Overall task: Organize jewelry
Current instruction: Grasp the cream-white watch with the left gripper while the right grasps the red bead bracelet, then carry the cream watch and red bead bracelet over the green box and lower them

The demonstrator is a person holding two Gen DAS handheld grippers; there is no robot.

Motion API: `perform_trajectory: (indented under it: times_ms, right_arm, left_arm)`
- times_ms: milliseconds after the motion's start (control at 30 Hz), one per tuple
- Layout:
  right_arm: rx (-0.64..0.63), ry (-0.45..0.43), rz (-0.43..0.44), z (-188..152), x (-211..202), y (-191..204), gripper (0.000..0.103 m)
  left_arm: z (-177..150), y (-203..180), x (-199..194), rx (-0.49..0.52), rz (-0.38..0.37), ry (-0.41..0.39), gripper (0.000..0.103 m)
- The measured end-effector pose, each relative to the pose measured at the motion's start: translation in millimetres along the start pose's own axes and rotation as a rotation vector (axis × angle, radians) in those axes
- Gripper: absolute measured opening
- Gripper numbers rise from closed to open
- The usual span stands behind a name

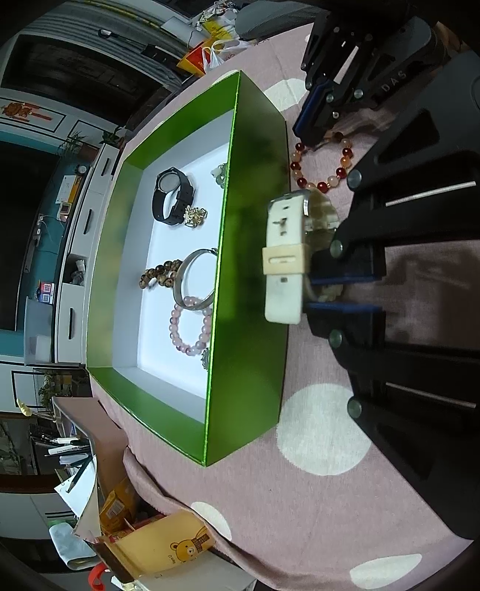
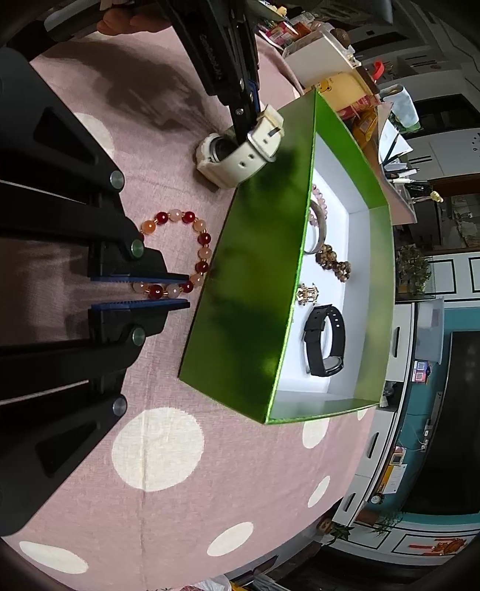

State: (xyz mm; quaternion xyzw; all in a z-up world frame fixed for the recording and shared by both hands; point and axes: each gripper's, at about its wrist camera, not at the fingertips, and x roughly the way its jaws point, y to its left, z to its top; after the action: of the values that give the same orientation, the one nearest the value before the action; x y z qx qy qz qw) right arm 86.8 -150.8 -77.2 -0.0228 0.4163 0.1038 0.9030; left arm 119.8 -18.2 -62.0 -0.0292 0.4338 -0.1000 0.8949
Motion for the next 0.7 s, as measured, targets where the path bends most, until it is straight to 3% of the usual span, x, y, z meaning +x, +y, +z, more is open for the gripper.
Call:
perform_trajectory:
  times_ms: [700]
  right_arm:
    - [0.025,-0.132,0.011,3,-60,-7,0.007]
  left_arm:
    - [-12,7,-32,-0.018,0.002,-0.021,0.006]
